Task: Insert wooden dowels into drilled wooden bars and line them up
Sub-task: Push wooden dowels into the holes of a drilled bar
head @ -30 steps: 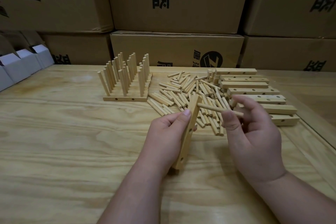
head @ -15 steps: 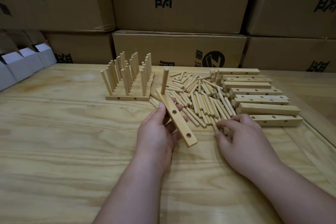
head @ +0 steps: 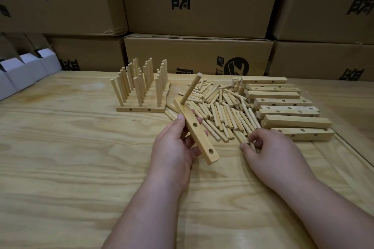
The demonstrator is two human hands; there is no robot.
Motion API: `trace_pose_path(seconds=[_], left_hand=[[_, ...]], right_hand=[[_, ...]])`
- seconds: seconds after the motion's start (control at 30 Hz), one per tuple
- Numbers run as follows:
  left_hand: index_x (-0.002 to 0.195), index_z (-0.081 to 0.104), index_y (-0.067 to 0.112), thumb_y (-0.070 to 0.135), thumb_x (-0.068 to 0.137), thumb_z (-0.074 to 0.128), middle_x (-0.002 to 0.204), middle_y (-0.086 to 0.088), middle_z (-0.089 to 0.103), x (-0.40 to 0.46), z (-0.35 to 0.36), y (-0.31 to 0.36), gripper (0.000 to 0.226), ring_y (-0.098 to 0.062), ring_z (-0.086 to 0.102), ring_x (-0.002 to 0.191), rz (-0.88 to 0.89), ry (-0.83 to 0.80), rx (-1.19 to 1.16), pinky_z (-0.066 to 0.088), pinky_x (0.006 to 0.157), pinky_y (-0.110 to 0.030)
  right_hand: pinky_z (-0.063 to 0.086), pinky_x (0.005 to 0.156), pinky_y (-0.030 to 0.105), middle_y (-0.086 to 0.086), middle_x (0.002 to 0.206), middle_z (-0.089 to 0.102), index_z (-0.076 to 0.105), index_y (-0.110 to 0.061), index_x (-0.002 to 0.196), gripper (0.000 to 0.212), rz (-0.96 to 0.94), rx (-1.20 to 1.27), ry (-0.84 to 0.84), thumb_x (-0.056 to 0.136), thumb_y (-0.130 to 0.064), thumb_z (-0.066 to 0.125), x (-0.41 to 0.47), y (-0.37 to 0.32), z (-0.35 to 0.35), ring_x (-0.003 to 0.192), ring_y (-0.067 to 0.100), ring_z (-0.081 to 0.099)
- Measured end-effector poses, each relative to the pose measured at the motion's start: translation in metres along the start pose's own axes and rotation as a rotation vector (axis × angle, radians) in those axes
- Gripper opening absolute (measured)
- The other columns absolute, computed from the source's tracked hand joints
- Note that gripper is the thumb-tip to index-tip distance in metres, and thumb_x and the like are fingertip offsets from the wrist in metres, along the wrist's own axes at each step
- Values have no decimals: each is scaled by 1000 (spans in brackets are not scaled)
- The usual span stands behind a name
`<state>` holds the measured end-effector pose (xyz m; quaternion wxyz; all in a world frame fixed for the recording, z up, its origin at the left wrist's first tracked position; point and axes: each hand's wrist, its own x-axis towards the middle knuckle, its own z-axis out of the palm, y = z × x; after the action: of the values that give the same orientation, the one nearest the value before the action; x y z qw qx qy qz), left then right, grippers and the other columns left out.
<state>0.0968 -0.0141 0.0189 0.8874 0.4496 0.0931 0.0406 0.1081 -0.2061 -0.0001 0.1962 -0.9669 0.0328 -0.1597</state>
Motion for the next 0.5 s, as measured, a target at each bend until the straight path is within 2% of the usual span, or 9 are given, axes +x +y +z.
trace_pose_path(seconds=[0.2, 0.33, 0.43, 0.5], left_hand=[[110, 73, 12, 32, 105, 49, 84, -3, 75, 0, 0, -1, 31, -15, 68, 62, 7, -4, -6, 54, 50, -30], [110, 73, 13, 33, 105, 49, 84, -2, 75, 1, 0, -2, 32, -15, 67, 64, 15, -2, 7, 55, 55, -30], [110, 73, 12, 33, 104, 50, 84, -2, 76, 1, -1, -2, 32, -14, 67, 63, 9, 0, -3, 56, 54, -29], [109, 73, 12, 32, 104, 50, 83, -2, 76, 1, -1, -2, 32, -14, 67, 62, 11, 0, -12, 56, 53, -29]], right_hand=[[41, 60, 28, -13, 86, 59, 60, -33, 86, 12, 43, 11, -6, 77, -40, 62, 3, 0, -4, 76, 7, 54], [46, 62, 30, -12, 83, 61, 62, -32, 90, 12, 51, 20, 6, 79, -38, 61, 3, -1, -5, 76, 10, 57], [42, 56, 26, -13, 74, 61, 63, -32, 94, 12, 48, 34, 13, 84, -34, 58, 3, 1, -5, 69, 5, 55], [43, 58, 27, -12, 82, 59, 64, -32, 97, 14, 26, 30, 15, 86, -38, 58, 2, 1, -4, 72, 7, 55]])
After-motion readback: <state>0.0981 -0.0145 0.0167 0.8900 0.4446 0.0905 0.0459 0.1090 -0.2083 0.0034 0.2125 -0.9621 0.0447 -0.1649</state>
